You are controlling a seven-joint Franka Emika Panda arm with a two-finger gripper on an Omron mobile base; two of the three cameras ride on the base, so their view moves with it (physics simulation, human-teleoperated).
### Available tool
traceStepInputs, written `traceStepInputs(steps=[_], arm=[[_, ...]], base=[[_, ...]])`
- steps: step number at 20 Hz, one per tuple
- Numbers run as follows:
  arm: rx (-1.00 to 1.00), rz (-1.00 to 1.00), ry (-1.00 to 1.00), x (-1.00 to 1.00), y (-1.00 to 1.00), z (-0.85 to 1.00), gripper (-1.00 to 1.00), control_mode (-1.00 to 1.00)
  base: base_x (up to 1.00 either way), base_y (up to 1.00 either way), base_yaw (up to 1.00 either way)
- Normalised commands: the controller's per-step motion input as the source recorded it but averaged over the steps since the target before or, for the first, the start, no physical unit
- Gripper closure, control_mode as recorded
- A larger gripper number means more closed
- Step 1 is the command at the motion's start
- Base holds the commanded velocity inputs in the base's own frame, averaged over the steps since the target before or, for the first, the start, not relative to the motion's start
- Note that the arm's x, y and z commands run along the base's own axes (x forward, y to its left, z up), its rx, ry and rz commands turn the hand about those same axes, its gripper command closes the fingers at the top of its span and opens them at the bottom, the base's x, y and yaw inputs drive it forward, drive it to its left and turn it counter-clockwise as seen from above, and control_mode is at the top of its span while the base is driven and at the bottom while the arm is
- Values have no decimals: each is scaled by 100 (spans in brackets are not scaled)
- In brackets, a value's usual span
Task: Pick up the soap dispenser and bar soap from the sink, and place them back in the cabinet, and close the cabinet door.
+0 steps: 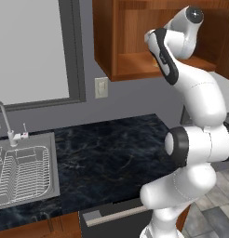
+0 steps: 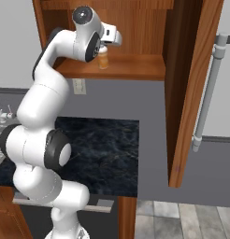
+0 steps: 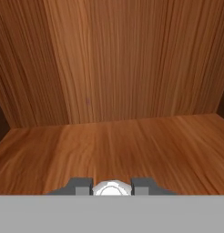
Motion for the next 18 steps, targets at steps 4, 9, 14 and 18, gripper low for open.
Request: traceStepInputs(steps=[4,9,14,18], arm=[[0,0,0,1,0,0,100,-100],[0,0,0,1,0,0,100,-100],[0,0,0,0,0,0,-100,-100],[0,0,0,0,0,0,-100,-100]], base=[[0,0,0],[0,0,0],[0,0,0],[0,0,0]])
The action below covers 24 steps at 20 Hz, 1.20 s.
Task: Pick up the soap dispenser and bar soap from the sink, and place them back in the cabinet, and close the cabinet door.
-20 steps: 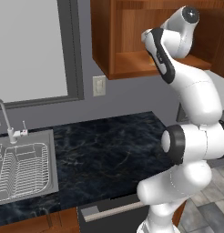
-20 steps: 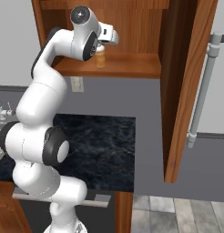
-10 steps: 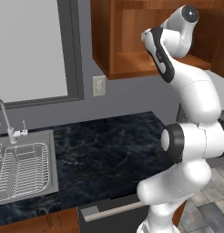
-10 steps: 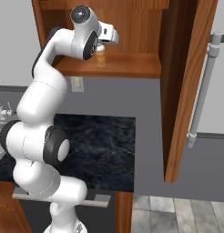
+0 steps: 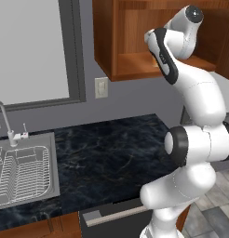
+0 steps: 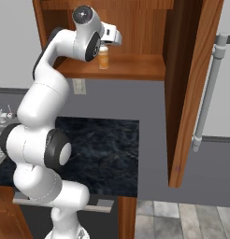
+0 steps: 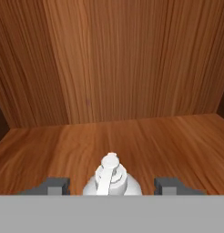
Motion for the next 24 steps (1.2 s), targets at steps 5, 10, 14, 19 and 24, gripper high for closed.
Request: traceStepInputs(steps=[5,10,14,19,24], arm=[[0,0,0,0,0,0,-100,-100],[0,0,0,0,0,0,-100,-100],[0,0,0,-6,0,0,-100,-100],[0,0,-3,-47,0,0,-100,-100],[0,0,-6,-79,0,0,-100,-100]], base=[[0,0,0],[0,0,0],[0,0,0],[0,0,0],[0,0,0]])
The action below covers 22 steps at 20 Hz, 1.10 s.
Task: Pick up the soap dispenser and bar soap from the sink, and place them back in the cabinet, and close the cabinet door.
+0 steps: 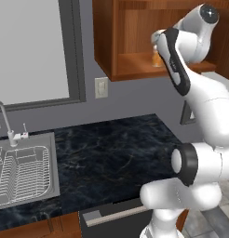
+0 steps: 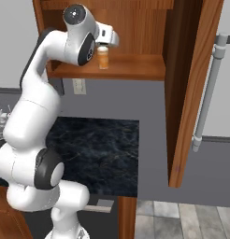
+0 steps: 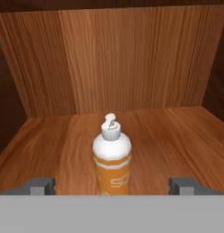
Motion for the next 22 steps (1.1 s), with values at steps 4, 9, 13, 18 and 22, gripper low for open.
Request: traceStepInputs(steps=[4,9,13,18,22], arm=[[0,0,0,-100,10,0,-100,-100],[-1,0,0,-100,38,-8,-100,-100],[0,0,0,-83,49,-1,-100,-100],[0,0,0,-62,45,0,-100,-100],[0,2,3,-61,40,0,-100,-100]], base=[[0,0,0],[0,0,0],[0,0,0],[0,0,0],[0,0,0]])
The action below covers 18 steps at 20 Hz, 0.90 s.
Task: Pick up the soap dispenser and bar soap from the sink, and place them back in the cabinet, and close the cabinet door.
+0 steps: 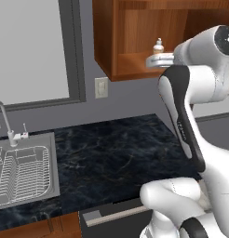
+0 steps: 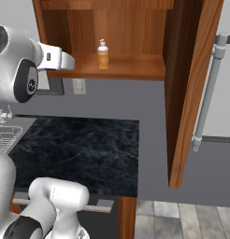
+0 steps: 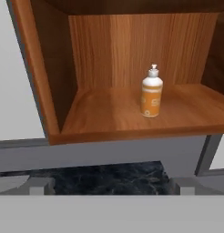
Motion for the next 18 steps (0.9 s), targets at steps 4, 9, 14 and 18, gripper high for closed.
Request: traceStepInputs(steps=[4,9,14,18], arm=[[0,2,3,-63,28,0,-100,-100],[0,4,4,-40,20,0,-100,-100],[0,3,10,-33,17,0,-100,-100],[3,4,16,-39,15,-7,-100,-100]], base=[[0,0,0],[0,0,0],[0,0,0],[0,0,0]])
